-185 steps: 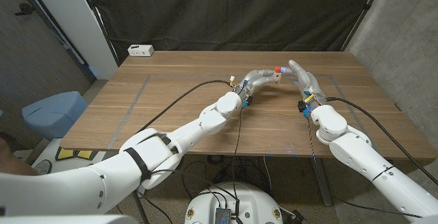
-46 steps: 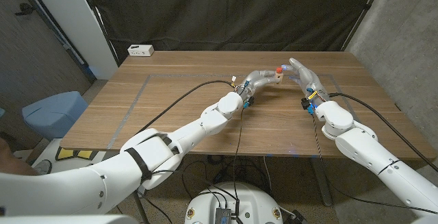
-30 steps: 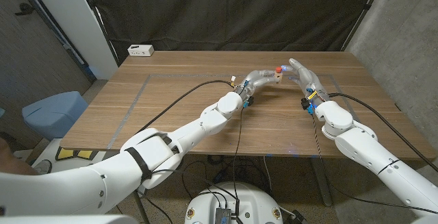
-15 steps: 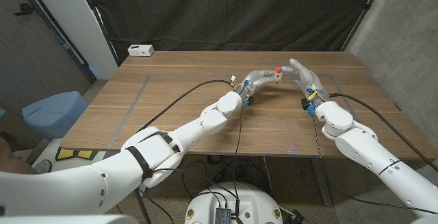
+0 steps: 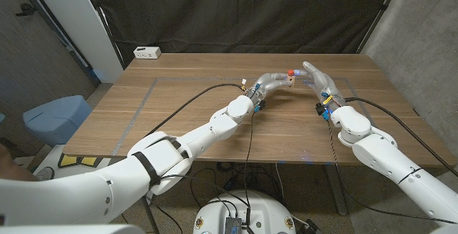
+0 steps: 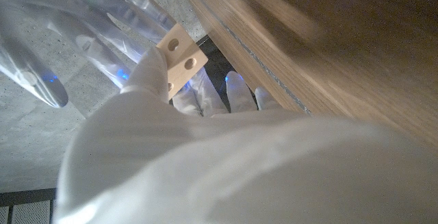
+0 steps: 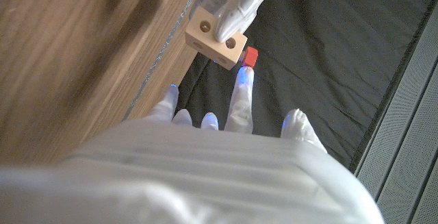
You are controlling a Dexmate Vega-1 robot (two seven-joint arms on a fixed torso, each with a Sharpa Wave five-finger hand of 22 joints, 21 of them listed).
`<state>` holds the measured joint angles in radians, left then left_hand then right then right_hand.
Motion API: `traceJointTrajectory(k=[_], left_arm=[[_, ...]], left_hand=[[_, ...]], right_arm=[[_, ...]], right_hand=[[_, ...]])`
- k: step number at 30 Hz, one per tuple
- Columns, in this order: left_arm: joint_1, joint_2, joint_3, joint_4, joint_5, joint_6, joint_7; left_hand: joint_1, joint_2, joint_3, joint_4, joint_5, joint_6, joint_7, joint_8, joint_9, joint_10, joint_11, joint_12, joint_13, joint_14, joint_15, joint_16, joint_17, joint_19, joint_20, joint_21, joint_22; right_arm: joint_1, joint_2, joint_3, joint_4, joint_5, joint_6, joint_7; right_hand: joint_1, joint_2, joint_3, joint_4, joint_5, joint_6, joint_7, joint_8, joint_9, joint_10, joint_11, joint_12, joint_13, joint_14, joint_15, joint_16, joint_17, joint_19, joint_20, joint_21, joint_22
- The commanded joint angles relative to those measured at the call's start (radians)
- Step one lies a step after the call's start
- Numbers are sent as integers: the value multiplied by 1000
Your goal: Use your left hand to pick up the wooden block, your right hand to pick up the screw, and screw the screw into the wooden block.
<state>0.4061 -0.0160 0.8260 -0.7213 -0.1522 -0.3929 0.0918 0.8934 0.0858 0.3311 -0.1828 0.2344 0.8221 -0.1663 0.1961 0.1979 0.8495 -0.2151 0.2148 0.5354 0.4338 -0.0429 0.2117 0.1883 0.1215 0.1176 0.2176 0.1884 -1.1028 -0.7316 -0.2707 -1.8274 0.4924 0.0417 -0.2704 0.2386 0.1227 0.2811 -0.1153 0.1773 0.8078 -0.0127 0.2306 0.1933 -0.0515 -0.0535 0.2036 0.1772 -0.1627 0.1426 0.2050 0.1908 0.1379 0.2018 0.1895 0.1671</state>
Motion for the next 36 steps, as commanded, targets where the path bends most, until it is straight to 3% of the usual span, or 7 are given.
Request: traceJointTrajectory(k=[1,20,27,36], left_arm=[[9,7,1,-24,1,14,2],[5,3,3,-15,0,18,-1],[3,1,3,-11,0,18,0],[5,3,4,-16,2,16,1]], left_hand=[[3,9,31,27,3,30,6,5,4,10,0,8,5,8,-51,2,2,2,-5,3,3],[2,9,33,28,3,29,7,5,4,10,0,8,5,8,-50,2,2,2,-6,3,3],[1,10,33,28,3,28,6,5,4,10,1,7,5,9,-50,2,2,2,-6,3,3],[2,9,33,27,3,27,7,4,4,10,0,7,6,9,-50,2,2,2,-6,3,3]], right_arm=[[-11,-22,4,-14,1,-2,22],[0,-41,-7,2,14,14,86],[-10,-34,3,-2,28,10,68],[-35,-34,27,-11,34,16,39]], right_hand=[[-5,4,10,0,0,8,-1,6,3,10,-4,2,2,-4,-7,3,1,1,4,0,2],[-7,6,12,1,0,16,-1,4,3,12,-11,-2,2,-6,-10,2,2,-3,3,-2,2],[-7,7,14,1,-1,23,1,3,3,19,-11,-2,2,-1,-11,3,1,-2,3,-2,2],[-4,9,20,-2,0,28,3,-3,4,36,1,-2,2,29,-16,11,0,35,-14,11,3]])
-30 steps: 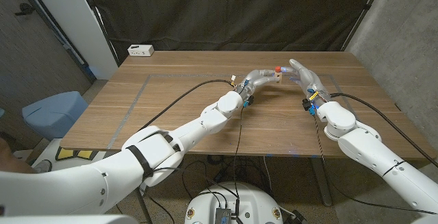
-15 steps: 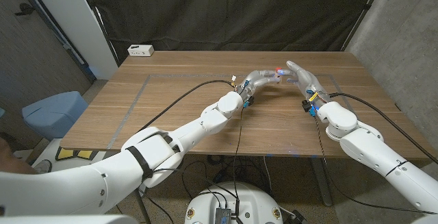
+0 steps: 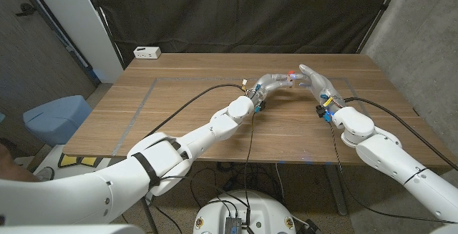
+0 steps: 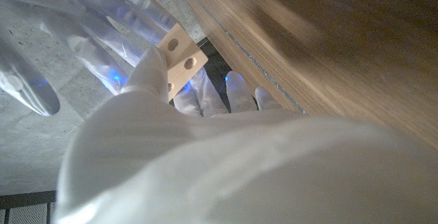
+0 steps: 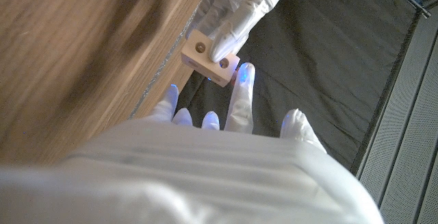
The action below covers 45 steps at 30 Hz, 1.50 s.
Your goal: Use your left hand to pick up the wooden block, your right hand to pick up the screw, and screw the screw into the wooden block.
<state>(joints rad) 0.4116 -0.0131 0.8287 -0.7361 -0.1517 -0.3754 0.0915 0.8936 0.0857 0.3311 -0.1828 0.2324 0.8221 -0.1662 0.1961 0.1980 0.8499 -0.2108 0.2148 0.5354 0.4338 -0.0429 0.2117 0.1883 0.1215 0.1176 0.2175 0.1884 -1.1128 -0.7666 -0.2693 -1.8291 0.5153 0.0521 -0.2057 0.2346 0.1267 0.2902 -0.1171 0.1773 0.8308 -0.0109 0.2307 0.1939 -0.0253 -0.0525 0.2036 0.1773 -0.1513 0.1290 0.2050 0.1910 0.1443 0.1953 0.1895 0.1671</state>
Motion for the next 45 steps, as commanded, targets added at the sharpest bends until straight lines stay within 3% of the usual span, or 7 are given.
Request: traceJointTrajectory(k=[1,4,10,24,34,37,45], left_arm=[[0,1,2,-3,2,-2,2],[3,4,2,-11,3,0,3],[9,10,3,-27,6,3,5],[23,24,3,-67,12,22,12],[24,23,4,-68,14,24,14],[24,23,4,-71,14,27,14],[20,20,5,-63,14,27,11]], left_hand=[[2,9,33,27,5,28,6,5,4,9,-4,7,6,9,-51,2,2,3,-6,3,3],[2,10,33,27,5,28,6,5,4,9,-4,8,6,9,-51,2,2,2,-6,3,3],[2,10,33,27,5,29,6,5,4,9,-4,7,6,9,-49,2,2,3,-5,3,3],[1,9,32,27,5,28,6,5,4,9,-4,7,6,9,-50,3,2,2,-6,3,3],[1,9,32,28,5,29,6,5,4,9,-4,7,6,9,-51,3,2,2,-7,3,3],[1,8,32,27,5,29,6,5,4,9,-4,7,6,9,-51,3,2,3,-7,3,3],[1,9,33,28,5,28,4,5,4,9,-4,7,6,9,-50,3,2,2,-7,3,3]], right_arm=[[-26,-1,27,-10,8,6,-27],[-30,-5,31,-12,4,9,-28],[-38,-4,41,-21,0,0,-51],[-27,6,41,0,-10,15,-48],[-3,-3,34,18,-5,6,-17],[6,-5,29,27,-6,9,-5],[22,-7,21,41,2,7,16]], right_hand=[[0,4,12,-1,-1,5,1,-5,3,15,5,-2,2,26,-5,12,-1,44,-11,15,3],[0,4,13,-1,-1,5,0,-7,3,24,12,0,2,35,-7,15,-1,49,-24,15,3],[0,4,15,-2,-1,1,1,-11,4,28,22,-1,3,39,-7,14,0,53,-23,14,3],[-5,0,16,-1,-2,-63,-9,-39,4,-8,9,-18,4,23,12,3,1,47,-20,5,3],[-20,-6,12,4,-3,-140,-18,-55,5,-63,19,-28,4,-12,26,-9,5,17,-13,-6,3],[-25,-7,12,6,-3,-169,-21,-58,5,-83,43,-29,4,-27,35,-13,6,-1,-10,-10,3],[-32,-10,10,8,-3,-210,-17,-60,4,-109,50,-30,4,-45,42,-16,6,-20,-5,-12,3]])
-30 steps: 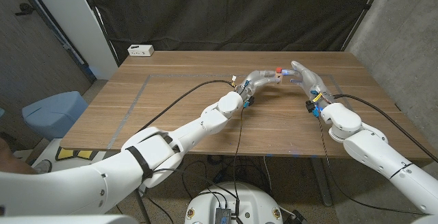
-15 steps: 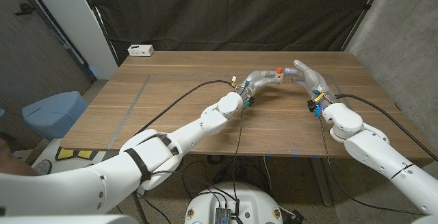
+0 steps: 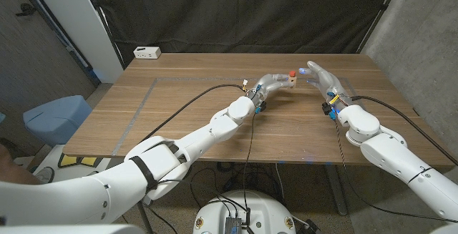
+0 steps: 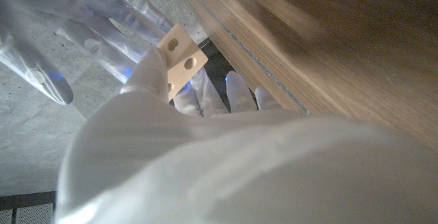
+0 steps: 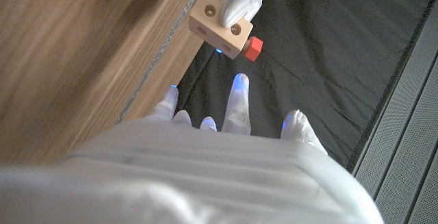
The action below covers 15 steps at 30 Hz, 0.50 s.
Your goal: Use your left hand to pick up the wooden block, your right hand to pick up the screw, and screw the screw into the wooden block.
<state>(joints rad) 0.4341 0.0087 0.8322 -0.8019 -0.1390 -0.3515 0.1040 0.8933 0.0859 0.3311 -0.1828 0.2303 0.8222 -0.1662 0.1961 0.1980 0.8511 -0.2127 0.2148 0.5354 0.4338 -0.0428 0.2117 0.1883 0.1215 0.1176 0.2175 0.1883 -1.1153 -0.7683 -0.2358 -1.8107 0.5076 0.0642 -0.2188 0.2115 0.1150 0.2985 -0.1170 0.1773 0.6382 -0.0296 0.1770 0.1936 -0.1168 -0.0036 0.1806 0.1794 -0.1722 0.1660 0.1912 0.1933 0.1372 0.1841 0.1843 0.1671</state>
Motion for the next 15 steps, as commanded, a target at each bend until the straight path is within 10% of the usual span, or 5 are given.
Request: traceJointTrajectory(k=[1,15], left_arm=[[-3,-3,2,5,1,2,-2],[-12,-12,2,28,-1,-8,-4]], left_hand=[[2,8,32,27,7,28,5,5,4,8,-2,7,6,9,-50,3,2,2,-6,3,3],[1,8,32,27,7,28,5,5,4,9,-2,8,6,9,-51,3,2,3,-8,3,3]], right_arm=[[27,-8,-14,25,9,-4,35],[64,-19,-37,52,25,-4,96]], right_hand=[[-10,2,1,9,-3,-19,1,-6,5,-20,1,-7,2,-26,5,-2,4,-14,6,-7,3],[-36,0,-6,22,-3,-81,-6,-3,3,-85,6,-9,2,-74,8,-7,8,-60,13,-10,4]])
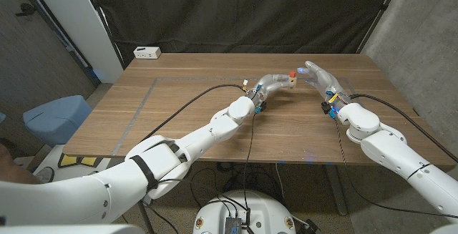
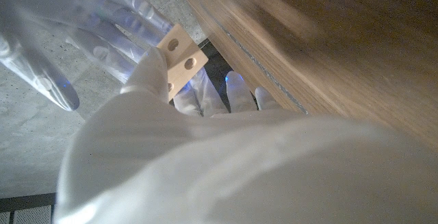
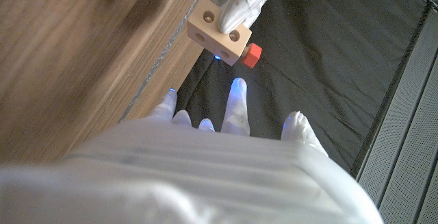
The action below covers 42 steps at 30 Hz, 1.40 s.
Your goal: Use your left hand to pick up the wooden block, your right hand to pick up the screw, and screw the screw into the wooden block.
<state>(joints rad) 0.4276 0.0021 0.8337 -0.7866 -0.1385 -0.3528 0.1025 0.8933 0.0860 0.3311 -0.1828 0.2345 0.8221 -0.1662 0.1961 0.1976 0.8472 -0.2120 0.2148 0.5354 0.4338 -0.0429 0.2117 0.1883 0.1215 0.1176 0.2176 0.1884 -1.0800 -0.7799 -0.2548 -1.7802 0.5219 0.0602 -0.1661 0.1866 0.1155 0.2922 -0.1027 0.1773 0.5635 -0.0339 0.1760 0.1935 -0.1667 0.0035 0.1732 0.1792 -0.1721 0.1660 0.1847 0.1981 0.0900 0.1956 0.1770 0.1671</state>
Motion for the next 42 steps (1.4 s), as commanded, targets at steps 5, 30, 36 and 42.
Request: traceJointTrajectory(k=[5,30,36,42], left_arm=[[-5,-5,0,14,-2,-7,-3],[-13,-12,0,36,-6,-18,-11],[-12,-12,1,34,-7,-15,-12],[-9,-10,1,27,-7,-12,-12]], left_hand=[[1,9,33,28,3,29,5,5,4,12,-2,7,6,8,-50,3,2,3,-7,3,3],[0,7,33,27,3,28,6,5,4,12,-3,7,5,9,-51,2,2,2,-7,3,3],[0,7,32,27,2,29,6,6,4,13,-3,7,5,9,-52,3,2,3,-8,3,3],[0,8,33,27,3,30,6,6,4,11,-2,7,6,8,-50,2,2,2,-7,2,3]], right_arm=[[41,-12,-26,26,16,-7,60],[61,-21,-39,30,26,-13,81],[58,-25,-38,26,24,-11,80],[52,-28,-35,19,25,-14,74]], right_hand=[[-16,-1,-1,10,-2,-14,-5,-1,3,-45,0,-1,2,-84,4,-1,3,-21,7,-3,4],[-27,4,0,15,2,35,3,28,3,-38,-19,14,2,-91,-2,8,1,-30,10,6,3],[-27,5,2,15,2,59,9,35,3,-28,-24,18,2,-89,-4,10,0,-28,10,8,3],[-27,5,3,14,3,71,8,38,4,-18,-28,22,2,-84,-4,12,-2,-23,9,10,3]])
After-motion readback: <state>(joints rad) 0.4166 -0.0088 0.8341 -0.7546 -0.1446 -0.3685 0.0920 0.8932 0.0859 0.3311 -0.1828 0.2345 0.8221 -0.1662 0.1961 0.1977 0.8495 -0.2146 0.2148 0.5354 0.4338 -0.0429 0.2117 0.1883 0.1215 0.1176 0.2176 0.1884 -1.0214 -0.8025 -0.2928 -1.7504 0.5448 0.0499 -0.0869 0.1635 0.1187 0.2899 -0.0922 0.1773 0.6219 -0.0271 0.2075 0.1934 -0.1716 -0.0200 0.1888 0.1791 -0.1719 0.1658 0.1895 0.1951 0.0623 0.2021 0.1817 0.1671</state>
